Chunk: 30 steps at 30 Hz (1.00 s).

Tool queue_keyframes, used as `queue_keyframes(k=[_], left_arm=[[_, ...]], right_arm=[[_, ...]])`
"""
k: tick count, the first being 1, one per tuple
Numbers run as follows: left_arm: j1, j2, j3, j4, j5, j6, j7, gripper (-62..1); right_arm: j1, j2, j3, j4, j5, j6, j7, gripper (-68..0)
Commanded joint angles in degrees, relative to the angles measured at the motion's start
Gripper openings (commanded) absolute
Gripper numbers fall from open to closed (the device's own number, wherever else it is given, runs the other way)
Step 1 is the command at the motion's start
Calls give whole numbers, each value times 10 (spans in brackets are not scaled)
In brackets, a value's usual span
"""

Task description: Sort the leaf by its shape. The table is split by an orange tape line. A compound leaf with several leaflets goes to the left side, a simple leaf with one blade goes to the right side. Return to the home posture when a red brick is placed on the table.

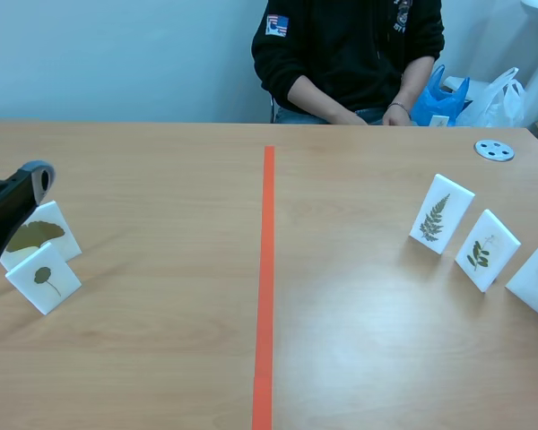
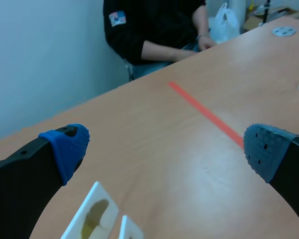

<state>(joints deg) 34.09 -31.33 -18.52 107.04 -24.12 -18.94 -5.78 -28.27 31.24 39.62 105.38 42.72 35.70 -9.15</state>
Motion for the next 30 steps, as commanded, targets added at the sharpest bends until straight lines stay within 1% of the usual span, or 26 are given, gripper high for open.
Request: queue_keyframes(k=[1,5,10,14,30], left_arm=[[2,3,-7,15,-5,2,-8,14],[10,12,-9,60,-5,2,-7,14],[13,22,-9,85,-5,2,-7,14],[13,31,-9,89,-5,2,-8,14],[13,30,-9,89,-1,3,-21,14]], right_arm=[[7,8,3,2,9,2,9,-172],[7,8,3,2,15,2,9,-172],[6,8,3,2,15,4,9,-172],[6,8,2,2,15,4,7,-172],[7,8,2,2,15,4,5,-172]])
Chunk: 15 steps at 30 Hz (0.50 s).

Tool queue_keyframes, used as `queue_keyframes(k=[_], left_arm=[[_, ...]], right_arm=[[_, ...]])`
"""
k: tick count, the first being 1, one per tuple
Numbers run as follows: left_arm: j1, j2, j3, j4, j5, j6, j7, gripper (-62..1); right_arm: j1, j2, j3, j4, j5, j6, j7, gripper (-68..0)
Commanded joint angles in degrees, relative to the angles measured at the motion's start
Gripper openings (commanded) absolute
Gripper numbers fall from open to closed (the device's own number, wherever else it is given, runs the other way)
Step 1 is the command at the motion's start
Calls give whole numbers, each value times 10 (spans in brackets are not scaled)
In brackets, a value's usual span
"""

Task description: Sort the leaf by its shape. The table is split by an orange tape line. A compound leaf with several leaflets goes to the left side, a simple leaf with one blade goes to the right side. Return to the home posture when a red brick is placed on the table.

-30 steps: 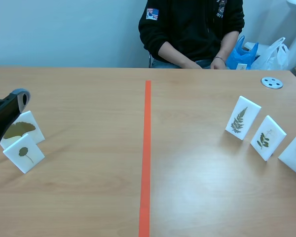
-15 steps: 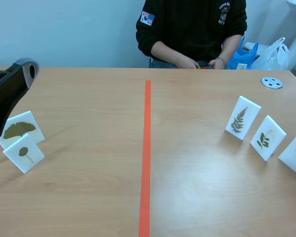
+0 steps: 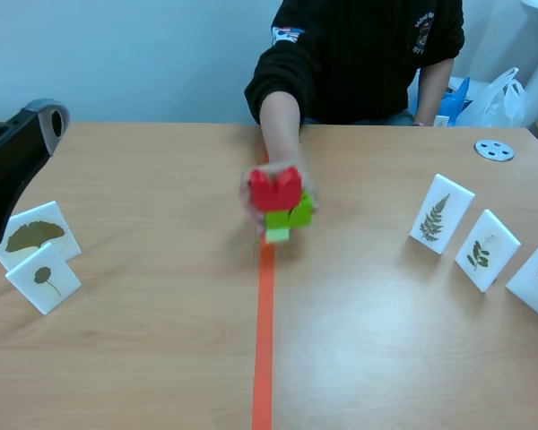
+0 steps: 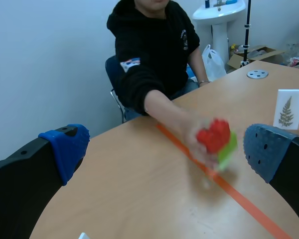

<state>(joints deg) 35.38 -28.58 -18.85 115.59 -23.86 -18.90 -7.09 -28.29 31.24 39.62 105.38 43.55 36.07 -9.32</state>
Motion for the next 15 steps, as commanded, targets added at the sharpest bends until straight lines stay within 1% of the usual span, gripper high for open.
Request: queue_keyframes(k=[1,15], left_arm=[[0,3,-6,3,-4,3,-8,14],[0,3,-6,3,-4,2,-13,14]], right_arm=[[7,8,2,2,7,0,7,-172],[7,8,2,2,6,0,6,-172]])
